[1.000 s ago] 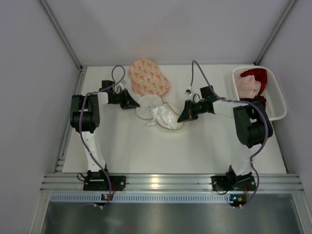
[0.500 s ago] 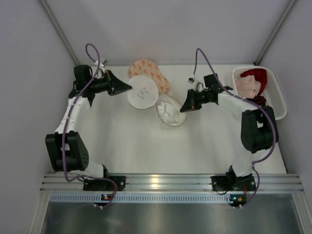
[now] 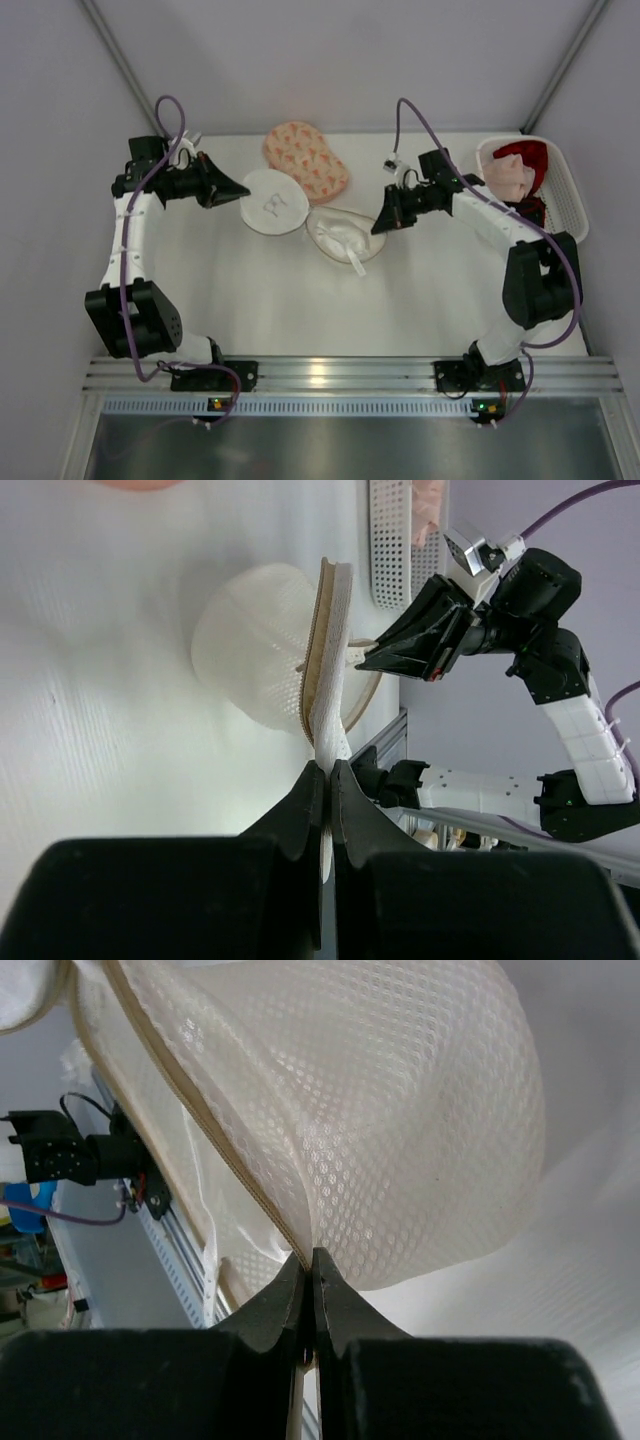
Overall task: Place the bra in the laundry bag and zip it closed
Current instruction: Adjust the laundry bag at the center of the board.
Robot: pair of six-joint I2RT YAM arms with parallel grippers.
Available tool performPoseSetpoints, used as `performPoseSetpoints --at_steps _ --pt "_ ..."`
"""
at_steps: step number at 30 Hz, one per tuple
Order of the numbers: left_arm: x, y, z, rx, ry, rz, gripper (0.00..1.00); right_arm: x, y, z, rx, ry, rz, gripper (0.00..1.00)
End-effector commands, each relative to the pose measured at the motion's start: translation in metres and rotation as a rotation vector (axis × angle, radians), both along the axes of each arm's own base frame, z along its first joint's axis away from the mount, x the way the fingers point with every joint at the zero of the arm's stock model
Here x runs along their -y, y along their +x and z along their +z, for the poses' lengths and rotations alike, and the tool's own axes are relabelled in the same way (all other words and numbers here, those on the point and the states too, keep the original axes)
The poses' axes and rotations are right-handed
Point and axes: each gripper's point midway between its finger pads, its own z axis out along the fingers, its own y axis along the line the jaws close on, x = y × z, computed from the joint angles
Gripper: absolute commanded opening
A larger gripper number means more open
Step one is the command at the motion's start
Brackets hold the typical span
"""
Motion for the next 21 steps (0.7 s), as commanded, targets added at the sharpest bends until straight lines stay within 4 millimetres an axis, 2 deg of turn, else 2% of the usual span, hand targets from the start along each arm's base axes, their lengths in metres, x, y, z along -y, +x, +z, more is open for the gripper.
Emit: performPoseSetpoints --at_steps 1,3,6,7,10,13,16,18,21 --pt "-0.004 -0.014 -0.003 0.000 0.058 -0.007 0.00 0.004 -0.006 0.005 0.077 -0.050 0.012 0.04" --pt "-0.004 -0.012 -0.005 -0.006 0.059 -0.006 0.00 0.007 -0.005 -0.005 0.102 -0.101 0.023 0.08" --pt "-0.004 -0.014 -0.010 -0.040 0.048 0.001 0.00 0.006 -0.001 -0.009 0.069 -0.127 0.027 0.24" --pt "-0.003 -0.015 -0.012 -0.049 0.040 -0.002 0.00 0.004 0.003 -0.004 0.080 -0.121 0.022 0.32" --pt "-0.002 -0.016 -0.011 -0.046 0.038 -0.004 0.00 0.005 0.015 0.021 0.176 -0.112 -0.011 0.43" --pt "0.000 -0.018 -0.007 -0.026 0.033 -0.022 0.00 0.006 0.022 0.051 0.289 -0.093 -0.022 0.43" --pt "0.002 -0.021 -0.006 -0.006 0.038 -0.040 0.00 -0.003 0.020 0.076 0.346 -0.038 0.005 0.43" --pt "0.004 -0.023 -0.007 0.003 0.041 -0.050 0.00 -0.015 0.012 0.077 0.361 -0.038 0.073 0.42" --pt "0.005 -0.022 -0.008 0.004 0.042 -0.059 0.00 -0.034 -0.004 0.057 0.334 -0.071 0.171 0.41"
